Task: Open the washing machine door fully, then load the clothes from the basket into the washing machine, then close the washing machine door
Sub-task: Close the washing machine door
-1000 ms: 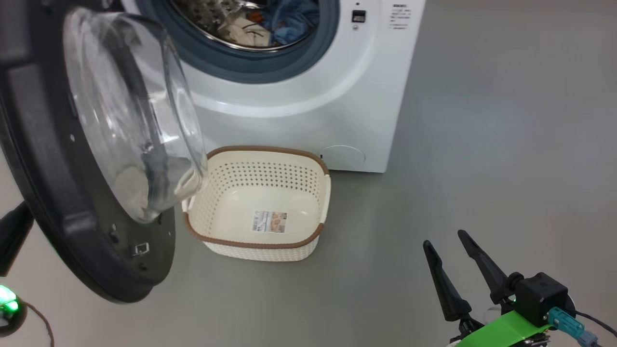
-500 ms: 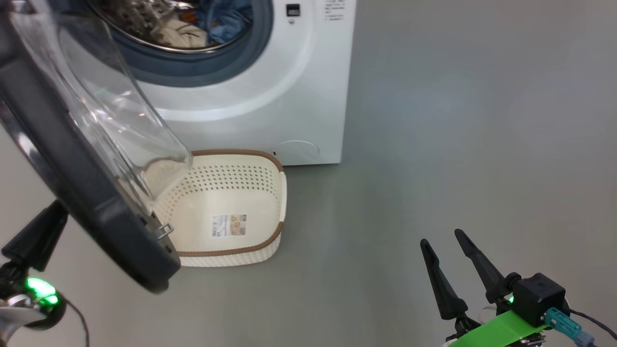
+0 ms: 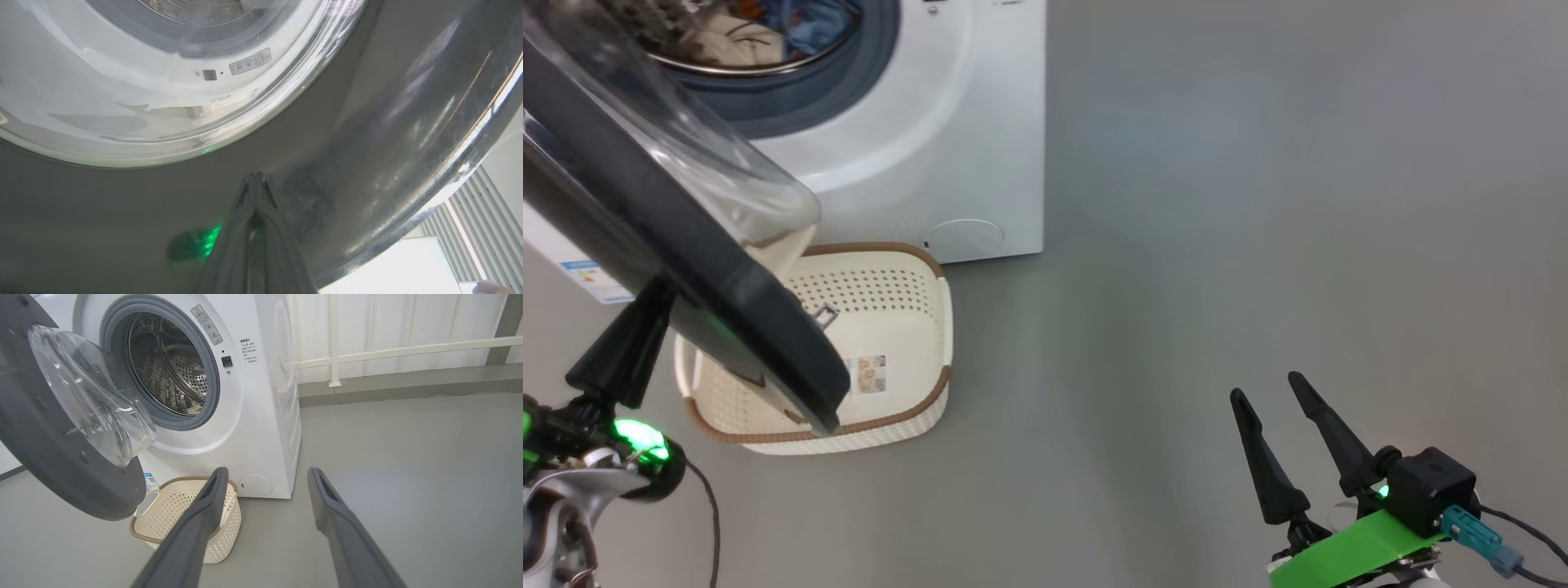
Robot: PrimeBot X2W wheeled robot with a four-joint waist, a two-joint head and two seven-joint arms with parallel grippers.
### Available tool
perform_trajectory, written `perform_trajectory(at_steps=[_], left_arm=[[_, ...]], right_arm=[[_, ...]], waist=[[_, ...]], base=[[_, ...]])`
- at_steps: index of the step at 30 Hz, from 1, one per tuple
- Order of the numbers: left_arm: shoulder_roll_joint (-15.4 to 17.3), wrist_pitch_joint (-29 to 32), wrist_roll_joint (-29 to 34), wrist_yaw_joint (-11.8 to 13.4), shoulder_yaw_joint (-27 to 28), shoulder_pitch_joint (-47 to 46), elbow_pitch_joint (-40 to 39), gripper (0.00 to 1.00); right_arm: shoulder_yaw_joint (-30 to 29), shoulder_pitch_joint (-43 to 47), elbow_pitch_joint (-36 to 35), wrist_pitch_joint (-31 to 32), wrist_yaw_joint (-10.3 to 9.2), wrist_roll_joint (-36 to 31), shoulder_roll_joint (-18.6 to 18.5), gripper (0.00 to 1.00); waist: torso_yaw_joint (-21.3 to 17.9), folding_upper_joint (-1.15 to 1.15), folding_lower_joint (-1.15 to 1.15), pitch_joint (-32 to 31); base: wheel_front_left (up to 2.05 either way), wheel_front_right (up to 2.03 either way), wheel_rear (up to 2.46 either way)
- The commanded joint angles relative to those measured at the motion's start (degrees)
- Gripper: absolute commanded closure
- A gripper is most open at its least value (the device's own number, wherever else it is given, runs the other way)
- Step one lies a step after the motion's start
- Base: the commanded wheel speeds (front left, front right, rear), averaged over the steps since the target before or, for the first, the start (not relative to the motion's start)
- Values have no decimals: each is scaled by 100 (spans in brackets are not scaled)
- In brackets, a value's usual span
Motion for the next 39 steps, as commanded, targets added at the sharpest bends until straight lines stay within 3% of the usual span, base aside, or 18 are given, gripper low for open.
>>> perform_trajectory(at_steps=[1, 18, 35, 36, 37, 39], left_arm=[[130, -21, 7, -103, 148, -299, -45, 100], [-113, -81, 48, -393, 205, -633, 393, 100], [-621, -214, 43, -538, 861, 607, -90, 100], [-683, -242, 65, -539, 929, 698, -163, 73], [-747, -265, 82, -539, 992, 787, -236, 0], [-859, -329, 166, -540, 1110, 966, -404, 0]], right_arm=[[171, -241, -103, -76, 9, 67, 15, 0], [167, -340, 45, -179, 9, 82, 13, 0], [3, -154, 81, -161, 9, 52, 26, 0], [9, -131, 69, -153, 9, 49, 26, 0], [12, -108, 60, -143, 9, 45, 27, 0], [9, -62, 41, -121, 9, 36, 26, 0]], waist=[[-139, 0, 0, 72], [-333, 0, 0, 168], [-170, 0, 0, -174], [-157, 0, 0, -207], [-144, 0, 0, -244], [-118, 0, 0, -304]], base=[[0, 0, 0], [0, 0, 0], [0, 0, 0], [0, 0, 0], [0, 0, 0], [0, 0, 0]])
